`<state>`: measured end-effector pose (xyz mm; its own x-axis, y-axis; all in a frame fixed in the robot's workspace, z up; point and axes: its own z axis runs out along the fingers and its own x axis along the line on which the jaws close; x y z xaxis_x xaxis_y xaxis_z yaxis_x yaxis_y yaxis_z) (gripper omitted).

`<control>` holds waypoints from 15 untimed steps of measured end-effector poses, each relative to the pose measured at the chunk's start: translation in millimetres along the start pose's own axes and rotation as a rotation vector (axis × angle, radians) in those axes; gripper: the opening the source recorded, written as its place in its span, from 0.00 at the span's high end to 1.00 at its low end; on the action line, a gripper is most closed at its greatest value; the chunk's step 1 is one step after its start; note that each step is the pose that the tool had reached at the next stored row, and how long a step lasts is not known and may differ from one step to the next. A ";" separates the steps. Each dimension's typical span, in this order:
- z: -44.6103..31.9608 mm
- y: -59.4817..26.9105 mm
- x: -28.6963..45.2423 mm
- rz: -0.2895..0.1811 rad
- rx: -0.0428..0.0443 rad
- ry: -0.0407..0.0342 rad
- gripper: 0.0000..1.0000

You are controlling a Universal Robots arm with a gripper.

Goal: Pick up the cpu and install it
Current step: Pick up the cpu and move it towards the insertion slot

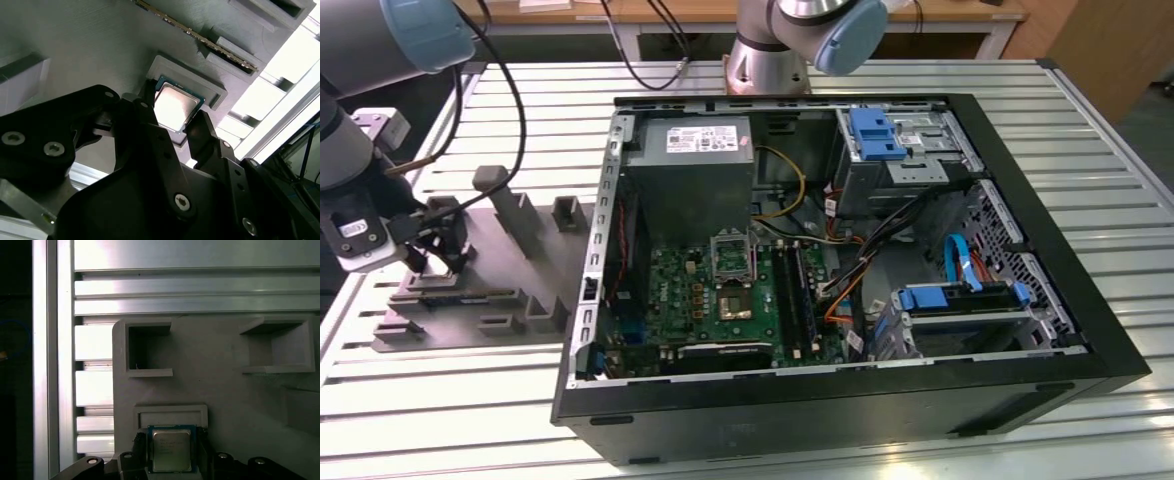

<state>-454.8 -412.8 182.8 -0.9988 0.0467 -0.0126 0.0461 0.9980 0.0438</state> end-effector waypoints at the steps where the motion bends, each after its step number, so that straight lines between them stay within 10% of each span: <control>1: 0.0 0.0 0.0 0.000 -0.0001 -0.0004 0.48; 15: -0.6 0.0 0.9 0.000 0.0000 -0.0031 0.48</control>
<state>-455.8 -412.8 183.3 -0.9988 0.0467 -0.0157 0.0460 0.9980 0.0439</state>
